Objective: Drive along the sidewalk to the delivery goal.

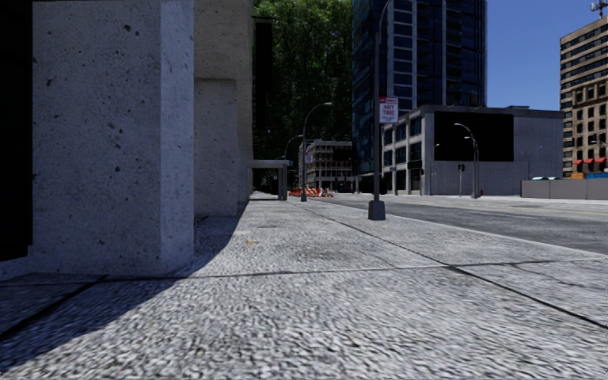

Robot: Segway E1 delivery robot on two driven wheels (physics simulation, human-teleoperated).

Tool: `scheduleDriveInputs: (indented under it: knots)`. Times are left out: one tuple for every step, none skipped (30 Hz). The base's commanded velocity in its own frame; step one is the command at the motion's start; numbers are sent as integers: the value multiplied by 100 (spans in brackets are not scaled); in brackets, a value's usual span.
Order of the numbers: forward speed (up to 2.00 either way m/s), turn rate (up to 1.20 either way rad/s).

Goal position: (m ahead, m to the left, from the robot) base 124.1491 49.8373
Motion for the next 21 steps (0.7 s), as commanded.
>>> scheduleDriveInputs:
  knots:
    - [200, 0]
    - [200, 0]
    - [200, 0]
    - [200, 0]
    - [200, 0]
    - [200, 0]
    - [200, 0]
    - [200, 0]
    - [200, 0]
    - [200, 0]
    - [200, 0]
    - [200, 0]
    - [200, 0]
    - [200, 0]
    - [200, 0]
    - [200, 0]
    - [200, 0]
    - [200, 0]
    - [200, 0]
    - [200, 0]
    - [200, 0]
